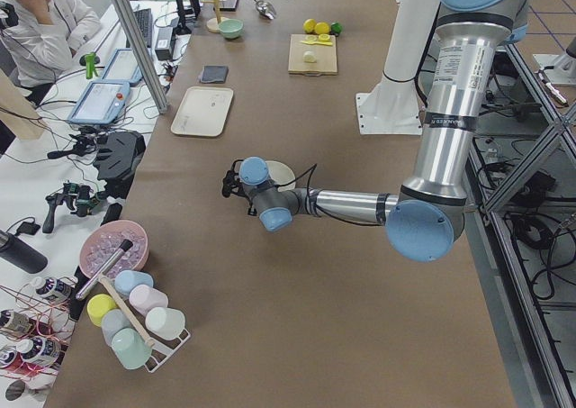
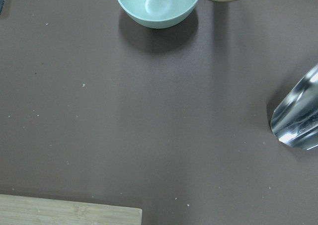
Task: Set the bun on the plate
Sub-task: 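Move the left gripper down to the edge of the white plate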
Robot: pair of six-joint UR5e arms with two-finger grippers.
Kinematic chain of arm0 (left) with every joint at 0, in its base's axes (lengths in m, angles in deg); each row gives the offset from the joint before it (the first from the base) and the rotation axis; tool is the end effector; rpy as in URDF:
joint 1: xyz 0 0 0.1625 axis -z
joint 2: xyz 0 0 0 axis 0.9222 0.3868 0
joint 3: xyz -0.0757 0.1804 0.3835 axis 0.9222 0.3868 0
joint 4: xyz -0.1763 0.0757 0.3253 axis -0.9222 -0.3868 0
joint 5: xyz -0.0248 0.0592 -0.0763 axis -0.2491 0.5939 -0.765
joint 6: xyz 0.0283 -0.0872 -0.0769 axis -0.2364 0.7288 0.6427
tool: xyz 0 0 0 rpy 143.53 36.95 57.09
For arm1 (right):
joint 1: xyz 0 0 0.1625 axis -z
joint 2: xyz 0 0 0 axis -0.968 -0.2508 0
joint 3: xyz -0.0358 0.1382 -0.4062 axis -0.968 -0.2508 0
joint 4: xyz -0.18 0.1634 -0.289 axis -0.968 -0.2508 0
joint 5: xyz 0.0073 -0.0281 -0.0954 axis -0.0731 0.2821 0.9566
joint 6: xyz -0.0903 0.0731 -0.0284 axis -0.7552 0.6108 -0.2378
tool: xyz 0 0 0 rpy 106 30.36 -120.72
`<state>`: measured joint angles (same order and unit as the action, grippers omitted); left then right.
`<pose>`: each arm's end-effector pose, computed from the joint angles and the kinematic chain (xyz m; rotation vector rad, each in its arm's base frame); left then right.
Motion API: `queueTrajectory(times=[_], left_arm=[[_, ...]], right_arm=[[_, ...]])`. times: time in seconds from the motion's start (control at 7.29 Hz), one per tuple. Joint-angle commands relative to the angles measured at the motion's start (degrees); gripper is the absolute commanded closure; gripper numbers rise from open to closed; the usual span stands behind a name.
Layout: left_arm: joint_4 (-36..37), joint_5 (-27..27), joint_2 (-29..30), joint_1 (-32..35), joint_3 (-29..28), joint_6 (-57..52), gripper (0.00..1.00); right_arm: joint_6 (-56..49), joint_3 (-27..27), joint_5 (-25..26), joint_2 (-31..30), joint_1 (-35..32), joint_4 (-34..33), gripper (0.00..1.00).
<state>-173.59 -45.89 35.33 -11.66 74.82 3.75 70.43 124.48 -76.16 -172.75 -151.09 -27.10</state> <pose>0.2647 -0.4799 0.5778 0.1819 1.1038 0.0662 -0.0444 -0.3943 0.5677 0.2321 -0.8391 0.0438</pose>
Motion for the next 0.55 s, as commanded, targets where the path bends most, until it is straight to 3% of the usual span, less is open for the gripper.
queueTrajectory(times=[0.0,0.41], left_arm=[[-5.27,0.3,-0.13,-2.57,-0.46,6.95,0.64],[-5.21,2.15,-0.21,-3.29,-1.17,6.53,0.69]], right_arm=[[0.0,-0.1,-0.01,-0.01,-0.06,0.0,0.0],[0.0,-0.28,-0.01,-0.01,-0.06,0.0,0.0]])
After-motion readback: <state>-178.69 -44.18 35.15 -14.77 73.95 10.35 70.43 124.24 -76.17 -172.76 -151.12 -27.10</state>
